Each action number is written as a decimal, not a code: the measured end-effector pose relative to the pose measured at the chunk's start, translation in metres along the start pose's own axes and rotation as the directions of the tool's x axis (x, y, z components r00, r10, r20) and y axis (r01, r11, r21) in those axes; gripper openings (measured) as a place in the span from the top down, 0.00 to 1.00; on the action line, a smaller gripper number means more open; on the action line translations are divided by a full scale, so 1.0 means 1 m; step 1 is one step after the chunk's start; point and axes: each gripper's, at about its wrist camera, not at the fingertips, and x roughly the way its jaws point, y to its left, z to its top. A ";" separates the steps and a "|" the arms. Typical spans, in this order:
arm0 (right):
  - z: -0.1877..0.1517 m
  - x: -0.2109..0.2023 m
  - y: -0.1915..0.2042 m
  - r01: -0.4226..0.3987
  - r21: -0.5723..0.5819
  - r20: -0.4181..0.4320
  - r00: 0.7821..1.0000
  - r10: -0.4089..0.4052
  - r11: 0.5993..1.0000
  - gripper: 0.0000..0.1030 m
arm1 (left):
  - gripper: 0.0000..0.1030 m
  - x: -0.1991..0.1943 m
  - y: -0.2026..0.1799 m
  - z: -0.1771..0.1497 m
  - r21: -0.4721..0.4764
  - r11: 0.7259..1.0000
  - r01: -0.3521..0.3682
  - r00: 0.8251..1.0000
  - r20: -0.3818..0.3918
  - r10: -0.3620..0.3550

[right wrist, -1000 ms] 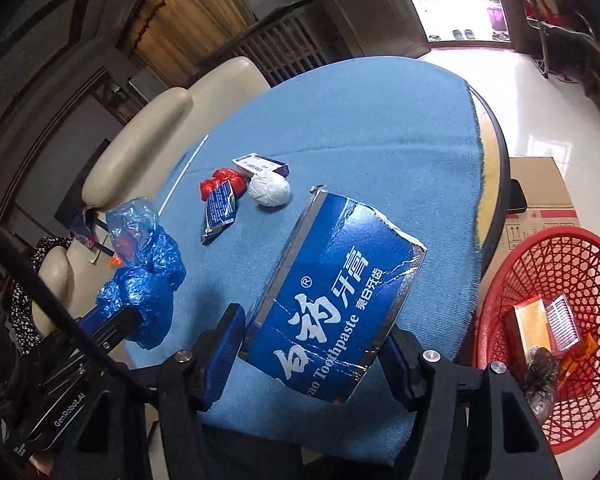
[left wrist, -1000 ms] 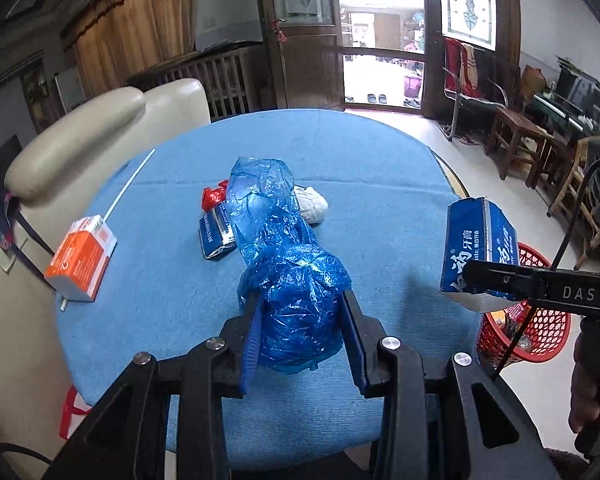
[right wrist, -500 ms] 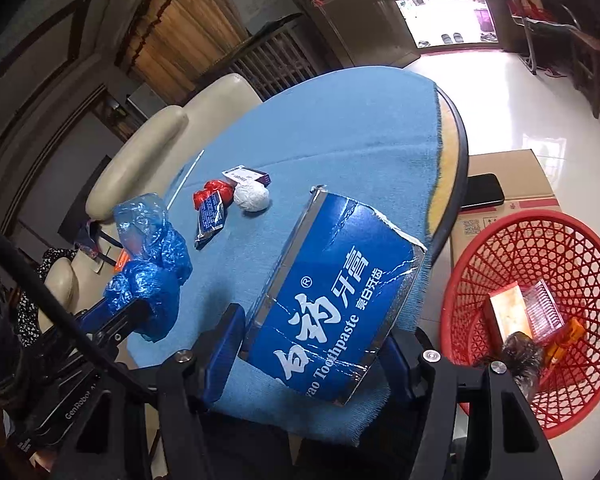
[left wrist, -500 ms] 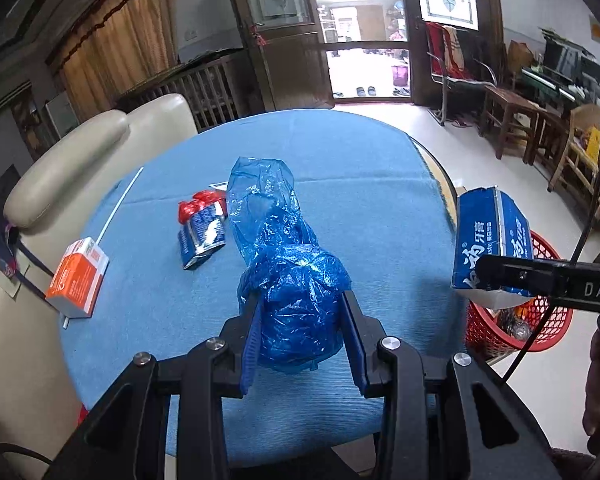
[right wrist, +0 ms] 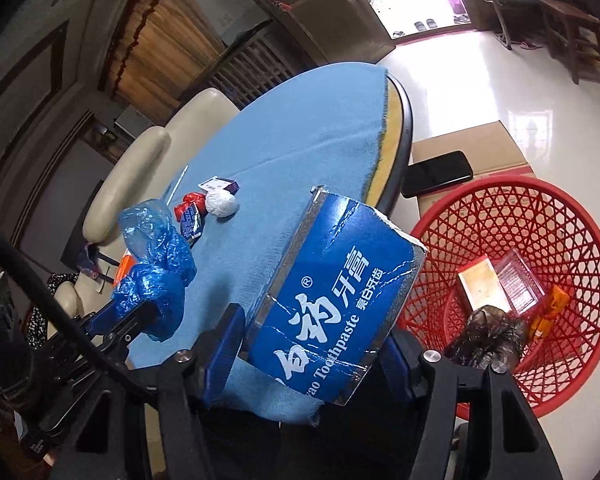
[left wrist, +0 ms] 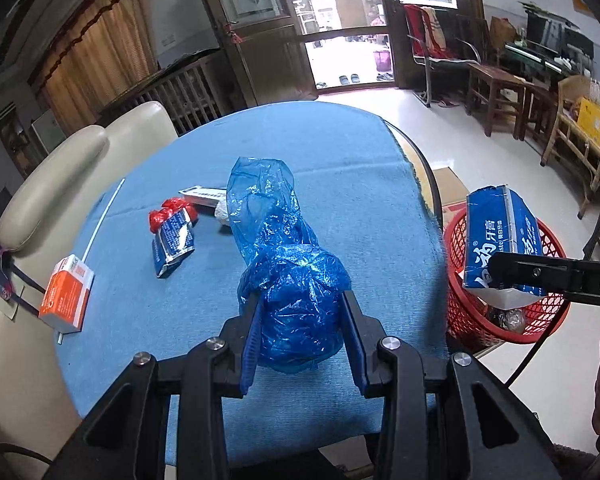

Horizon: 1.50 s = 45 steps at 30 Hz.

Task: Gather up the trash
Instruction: 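Lift and carry the toothpaste box and blue bags over the red basket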

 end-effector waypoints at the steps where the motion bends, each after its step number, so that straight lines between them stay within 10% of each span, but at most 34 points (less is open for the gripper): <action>1: 0.000 0.000 -0.002 -0.002 0.005 -0.001 1.000 0.002 1.000 0.35 | 0.62 -0.001 -0.003 0.000 0.003 1.000 0.001 1.000 -0.002 -0.001; 45: -0.013 -0.031 -0.062 -0.012 0.126 0.045 0.999 0.006 0.992 0.34 | 0.62 0.007 -0.056 0.012 0.127 0.991 0.045 0.999 -0.003 -0.045</action>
